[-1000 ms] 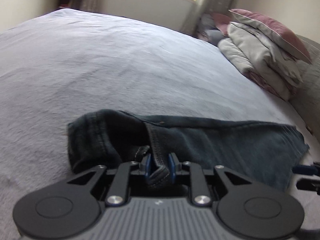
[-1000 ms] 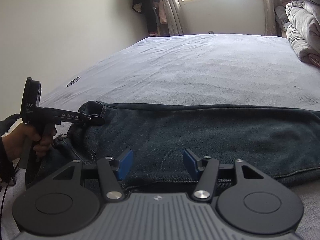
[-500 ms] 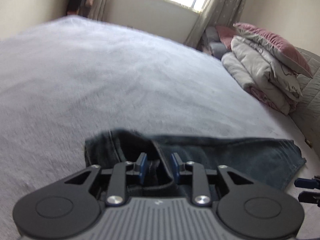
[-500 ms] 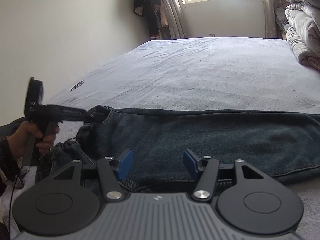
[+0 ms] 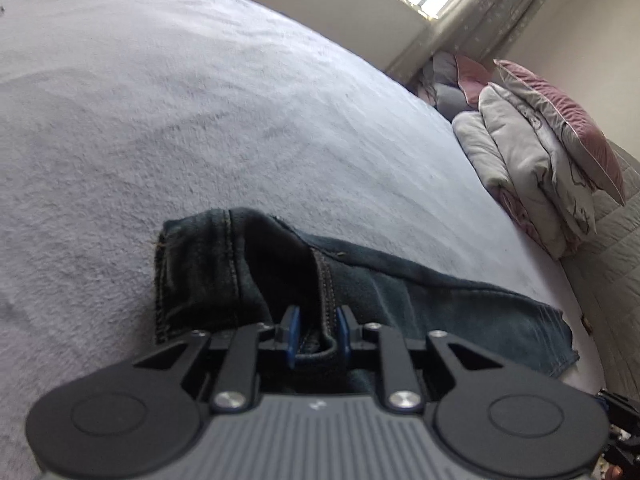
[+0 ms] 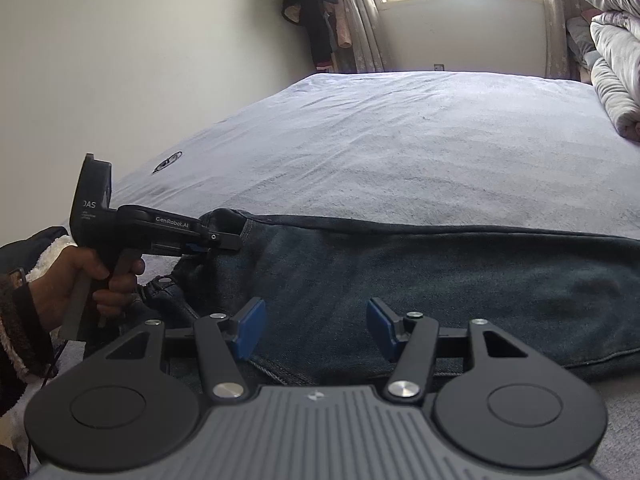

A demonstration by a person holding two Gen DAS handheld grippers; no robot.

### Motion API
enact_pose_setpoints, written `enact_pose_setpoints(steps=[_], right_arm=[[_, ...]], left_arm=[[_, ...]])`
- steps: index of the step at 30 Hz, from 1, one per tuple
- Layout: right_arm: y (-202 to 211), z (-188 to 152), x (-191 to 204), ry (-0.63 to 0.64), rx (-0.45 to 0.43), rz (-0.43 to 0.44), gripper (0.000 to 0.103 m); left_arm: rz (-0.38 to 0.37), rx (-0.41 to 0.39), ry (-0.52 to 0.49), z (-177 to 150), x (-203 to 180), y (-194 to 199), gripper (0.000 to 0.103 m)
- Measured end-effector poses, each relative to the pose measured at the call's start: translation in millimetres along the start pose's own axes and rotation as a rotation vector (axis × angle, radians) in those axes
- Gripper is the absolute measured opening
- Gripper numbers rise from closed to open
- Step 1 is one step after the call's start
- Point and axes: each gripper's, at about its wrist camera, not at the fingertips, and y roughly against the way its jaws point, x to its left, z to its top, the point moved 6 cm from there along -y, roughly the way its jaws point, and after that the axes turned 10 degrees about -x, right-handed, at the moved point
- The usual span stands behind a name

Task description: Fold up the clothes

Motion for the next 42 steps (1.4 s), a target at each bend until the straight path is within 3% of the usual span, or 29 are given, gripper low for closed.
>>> enact_pose_setpoints(steps=[2,4,6,10,14,16,19,21,28,36,42], right_arm=[[-0.2,2.1,2.5,0.015,0.003,0.002,0.059],[-2.7,4.2,3.2,0.029,0.010,-0.001,0.059],[-7.5,6.9,2.0,0.034,0.020,-0.012,0.059],[-14.4,12.3,1.2,0.054,0.031,-0.030,0.059],[-20.8,15.6,3.4,0.094,0.034,-0.051,0.060],[-26.2,16.7,4.3,0.128,0.040,-0.072,0.060],[-33.4,19.3,6.6,0.172,0.037,-0.080,0.060],[-39.6,20.5,8.1,0.195,0.041,-0.073,0.060],[-76.3,18.4,13.7,0.303,0.084,-0.062,0.060],[-126.1,17.3,13.3,0.430,0.135,-0.022,0.060],[-162.2,24.8,2.0,0.457,0.147,-0.001,0.060]], left_arm=[[0.021,-0.042,-0.021,-0.8,-8.3,13.5,0.043],[0.094,-0.068,-0.037,-2.8,-15.2,29.0,0.045],[0.195,-0.069,-0.039,-10.6,-21.2,47.7,0.059],[0.306,-0.033,-0.067,-39.3,-39.6,82.6,0.072],[0.322,-0.086,-0.086,-66.3,-55.0,116.0,0.084],[0.300,-0.135,-0.088,-76.2,-60.3,126.3,0.084],[0.317,-0.310,-0.141,-82.5,-64.4,135.6,0.079],[0.348,-0.304,-0.137,-82.6,-58.7,126.9,0.067],[0.421,-0.185,-0.120,-87.0,-46.0,98.0,0.067],[0.416,-0.185,-0.081,-84.8,-46.8,98.5,0.072],[0.417,-0.186,-0.060,-84.9,-46.4,97.4,0.076]])
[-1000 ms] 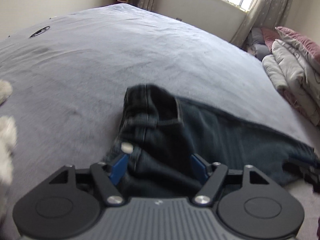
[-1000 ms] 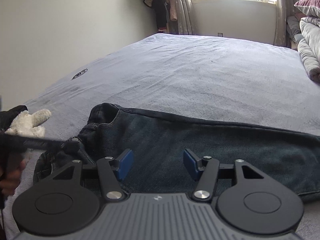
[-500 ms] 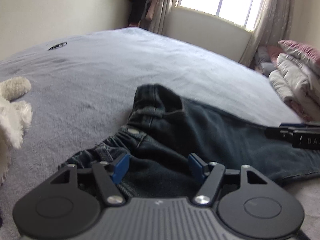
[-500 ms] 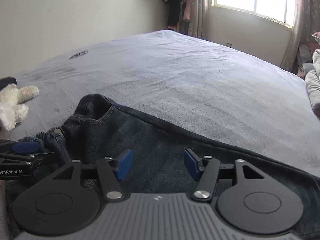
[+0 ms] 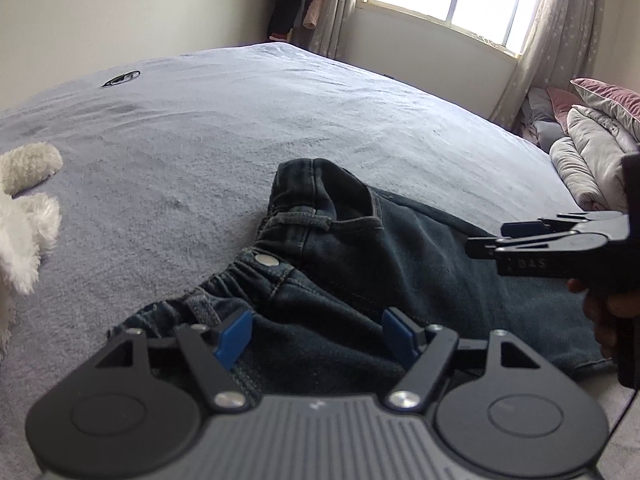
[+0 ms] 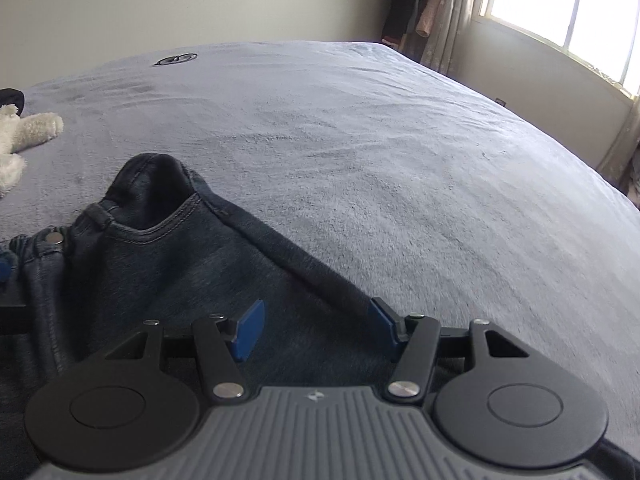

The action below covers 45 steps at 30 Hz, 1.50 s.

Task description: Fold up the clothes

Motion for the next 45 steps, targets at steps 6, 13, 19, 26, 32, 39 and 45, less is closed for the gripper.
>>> enact_pose_setpoints(steps=[6,13,19,26,32,39,45], right_arm=[[-30.6,-5.1,-16.7,-0.036,0.049,0.029,0.062],[-33.9,-12.3,-27.4,-0.215,0.058,0.016,0.059],[-10.4,-6.6,-6.8,-0.103,0.076,-0.093,0.012],[73.6,18.1,13.3,-0.068,0.020,-0.129,0.011],[147.5,25.2,40.1,-0.056,-0.018,-0.172,0.011],[206.4,1.1,95.7,-0.080,-0.032,-0.180,0.011],[220.8,-23.3,142.2,-0.137,-0.028,-0.167,0.011]], left_arm=[[0.001,0.002,-0.018,-0.7,-2.5,-0.4,0.078],[-0.011,0.012,-0.004,0.6,-0.9,-1.5,0.080],[-0.057,0.035,0.094,8.5,10.8,-0.4,0.080],[-0.109,0.099,0.189,14.2,28.2,-7.1,0.071],[-0.120,0.115,0.226,14.2,34.4,-9.3,0.066],[-0.124,0.123,0.319,14.1,48.4,0.7,0.057],[-0.095,0.152,0.337,-3.2,66.7,32.5,0.056]])
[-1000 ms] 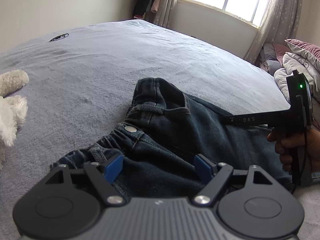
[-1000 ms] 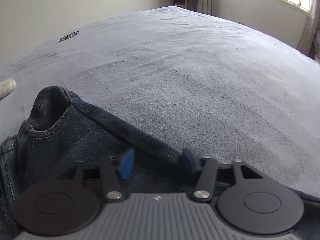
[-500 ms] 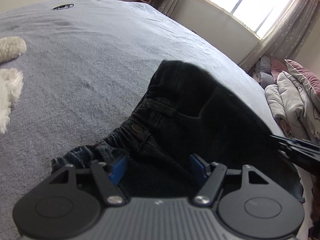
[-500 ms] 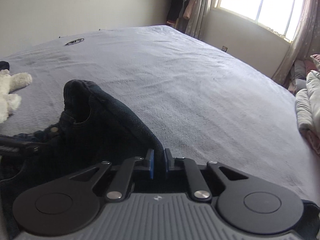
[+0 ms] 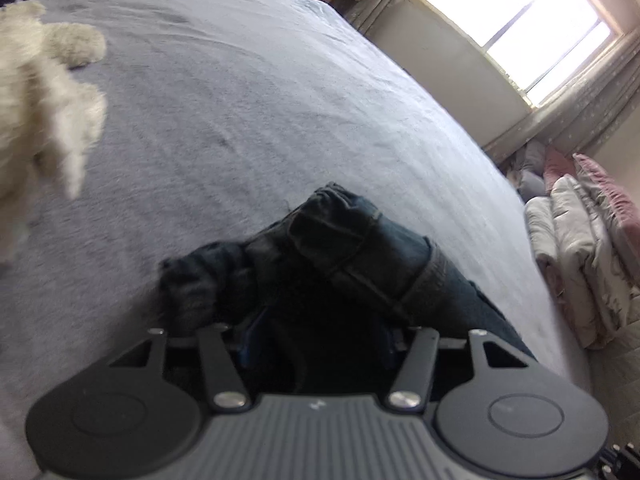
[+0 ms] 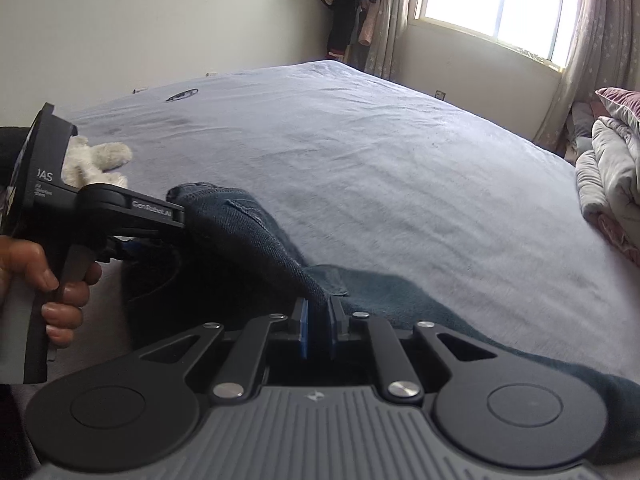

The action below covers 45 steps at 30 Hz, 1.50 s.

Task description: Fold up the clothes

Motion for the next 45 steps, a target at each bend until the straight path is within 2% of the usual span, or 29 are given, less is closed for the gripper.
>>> enact_pose_setpoints(steps=[4,10,16,20,23,25,29,32,36,39,45], right_arm=[[0.5,-23.6,20.3,-0.005,0.032,-0.011,0.011],[-13.9,-60.1,20.4,-0.106,0.067,0.013,0.011],[-39.9,-84.7,23.4,-0.159,0.093,0.049,0.013],[-38.1,-89.9,19.8,-0.215,0.052,0.071,0.016],[-16.7,-84.4,2.8,-0.335,0.041,0.111,0.028],[0.7,-82.1,-16.2,-0.424,0.028,0.113,0.045],[22.5,-91.7,-61.6,-0.626,-0.016,0.074,0.053],[22.2,-112.8,-85.8,-0.816,-0.012,0.046,0.054],[8.3,-142.1,-95.2,-1.042,0.053,0.065,0.054],[2.7,-149.7,-95.3,-1.128,0.032,0.079,0.054],[-13.0,-151.8,-97.5,-1.250,-0.054,0.094,0.052]], left_arm=[[-0.025,0.006,0.123,-1.6,11.9,17.0,0.056],[-0.041,-0.015,0.234,-10.7,28.7,32.1,0.056],[-0.053,-0.090,0.222,-3.8,28.6,39.2,0.056],[-0.064,-0.100,0.158,-1.1,19.2,38.0,0.060],[-0.042,-0.068,0.150,-2.5,20.2,27.2,0.061],[-0.045,-0.052,0.171,-1.4,20.0,19.7,0.062],[-0.064,-0.009,0.229,-2.7,15.7,3.1,0.062],[-0.065,0.009,0.252,-8.7,17.8,-1.5,0.062],[-0.071,0.010,0.268,-11.8,19.6,-3.6,0.059],[-0.093,0.003,0.280,-11.4,18.4,-1.9,0.050],[-0.104,-0.024,0.261,-10.7,16.8,-0.2,0.041]])
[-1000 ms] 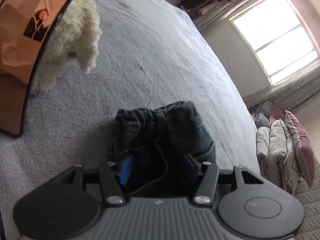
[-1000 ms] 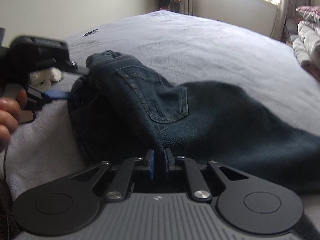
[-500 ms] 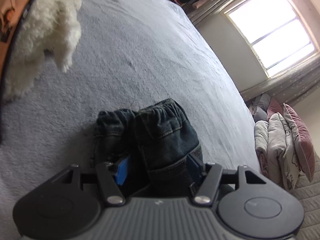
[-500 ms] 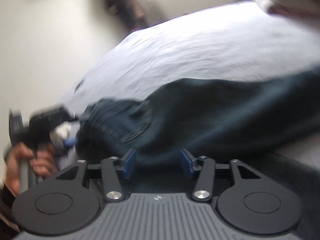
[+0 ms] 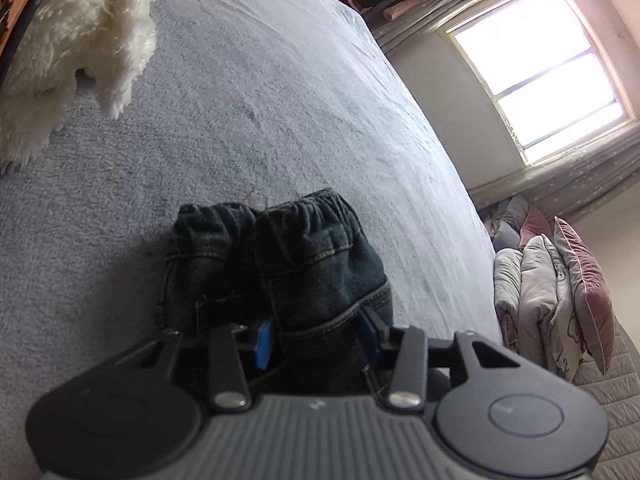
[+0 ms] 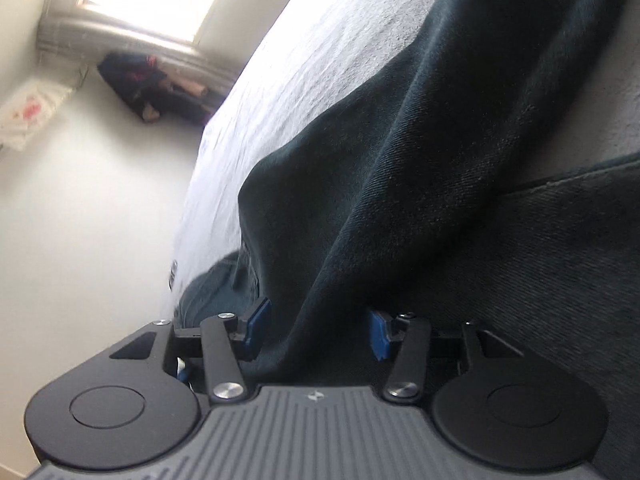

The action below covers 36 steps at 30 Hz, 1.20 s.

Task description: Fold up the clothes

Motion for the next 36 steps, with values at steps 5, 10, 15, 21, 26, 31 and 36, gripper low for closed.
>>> enact_pose_setpoints(steps=[5,10,15,21,26,31,36], right_arm=[[1.0,13.2,-3.8,-0.044,-0.098,-0.001,0.043],[6.4,41.4,-14.3,-0.103,-0.211,-0.008,0.041],[21.6,64.7,-7.0,-0.063,-0.316,-0.010,0.017],[58.0,62.1,52.8,0.197,-0.461,0.033,0.015],[95.7,42.8,75.6,0.355,-0.469,0.020,0.015],[95.7,3.7,54.9,0.431,-0.369,-0.055,0.015],[80.4,-25.2,38.1,0.476,-0.277,-0.116,0.015]], left_arm=[[0.007,-0.016,-0.014,0.9,0.0,0.6,0.029],[0.006,-0.036,-0.014,3.3,-0.6,3.2,0.023],[0.002,-0.049,-0.055,5.4,-6.7,4.9,0.019],[-0.057,-0.083,-0.125,17.5,-22.7,17.8,0.018],[-0.067,-0.092,-0.146,28.0,-18.4,35.7,0.018],[-0.023,-0.073,-0.178,33.2,-1.7,45.2,0.018],[0.023,-0.036,-0.195,31.3,19.7,45.1,0.018]])
